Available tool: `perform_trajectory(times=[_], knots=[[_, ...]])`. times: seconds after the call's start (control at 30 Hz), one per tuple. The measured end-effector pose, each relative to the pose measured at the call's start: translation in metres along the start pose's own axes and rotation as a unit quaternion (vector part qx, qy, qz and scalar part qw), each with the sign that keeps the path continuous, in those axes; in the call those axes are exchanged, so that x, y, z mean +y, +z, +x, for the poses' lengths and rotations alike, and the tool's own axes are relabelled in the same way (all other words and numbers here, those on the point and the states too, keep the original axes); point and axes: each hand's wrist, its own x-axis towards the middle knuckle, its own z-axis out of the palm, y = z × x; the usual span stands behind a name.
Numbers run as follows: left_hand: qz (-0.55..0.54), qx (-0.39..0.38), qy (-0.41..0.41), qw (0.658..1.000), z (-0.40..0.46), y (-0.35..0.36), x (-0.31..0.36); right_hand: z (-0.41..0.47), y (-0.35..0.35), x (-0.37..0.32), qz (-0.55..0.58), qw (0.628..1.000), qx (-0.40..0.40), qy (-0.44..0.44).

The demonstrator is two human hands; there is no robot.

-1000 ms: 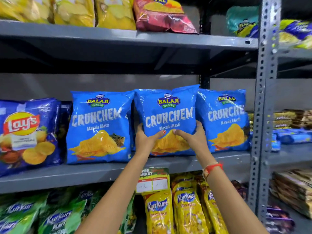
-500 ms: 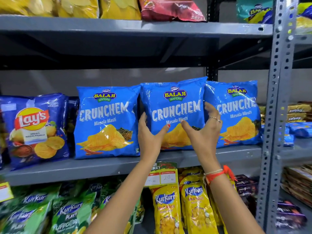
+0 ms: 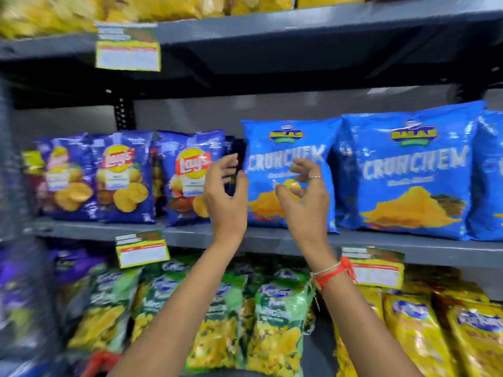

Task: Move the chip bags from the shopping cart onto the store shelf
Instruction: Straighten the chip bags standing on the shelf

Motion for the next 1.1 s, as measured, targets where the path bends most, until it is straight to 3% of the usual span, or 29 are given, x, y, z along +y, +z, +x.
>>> perform_trajectory(times=[0.1, 0.3, 0.47, 0.67, 1.1], knots=[[0.055, 0.036, -0.002, 0.998, 0.021, -0.041, -0.021, -0.013, 0.053, -0.002, 0.011, 0.998, -0.058, 0.012], [0.109, -0.007, -0.125, 0.986, 0.036, -0.092, -0.068, -0.018, 0.127, 0.004, -0.023, 0.992, -0.119, 0.028], [0.049, -0.049, -0.229, 0.971, 0.046, -0.094, -0.086, -0.024, 0.153, 0.014, -0.084, 0.985, -0.142, 0.054], [-0.008, -0.093, -0.271, 0.958, 0.052, -0.090, -0.100, -0.027, 0.160, 0.024, -0.143, 0.979, -0.127, 0.075], [-0.031, -0.053, -0.292, 0.954, 0.071, -0.096, -0.107, -0.038, 0.151, 0.021, -0.103, 0.983, -0.146, 0.032]])
